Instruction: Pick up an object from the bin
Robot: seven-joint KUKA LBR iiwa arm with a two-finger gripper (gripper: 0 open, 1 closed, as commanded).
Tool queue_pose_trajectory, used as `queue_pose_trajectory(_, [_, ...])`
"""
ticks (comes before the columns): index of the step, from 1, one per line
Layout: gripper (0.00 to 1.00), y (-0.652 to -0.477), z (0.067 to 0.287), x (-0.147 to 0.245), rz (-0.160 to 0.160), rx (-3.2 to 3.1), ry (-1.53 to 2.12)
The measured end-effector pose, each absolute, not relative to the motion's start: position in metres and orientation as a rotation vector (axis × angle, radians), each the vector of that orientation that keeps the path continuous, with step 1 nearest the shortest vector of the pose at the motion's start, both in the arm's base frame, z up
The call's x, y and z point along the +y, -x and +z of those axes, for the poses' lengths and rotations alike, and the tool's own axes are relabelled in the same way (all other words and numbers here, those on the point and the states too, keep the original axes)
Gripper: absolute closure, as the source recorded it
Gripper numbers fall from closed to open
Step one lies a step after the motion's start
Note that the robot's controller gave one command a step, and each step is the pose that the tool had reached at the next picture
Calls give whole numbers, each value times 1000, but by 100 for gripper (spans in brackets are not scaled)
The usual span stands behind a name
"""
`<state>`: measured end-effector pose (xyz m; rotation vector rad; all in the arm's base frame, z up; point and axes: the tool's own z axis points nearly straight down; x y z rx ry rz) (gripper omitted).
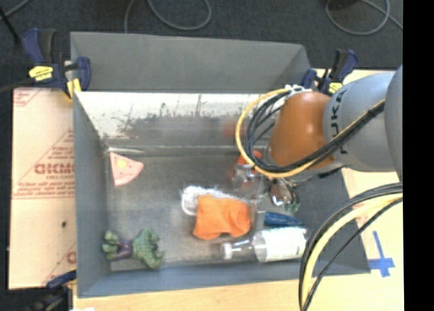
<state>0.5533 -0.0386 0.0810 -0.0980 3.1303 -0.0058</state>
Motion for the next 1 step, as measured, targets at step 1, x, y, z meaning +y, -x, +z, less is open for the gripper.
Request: queue_pose_trajectory(1, [0, -550, 78, -26, -4, 3111, -339])
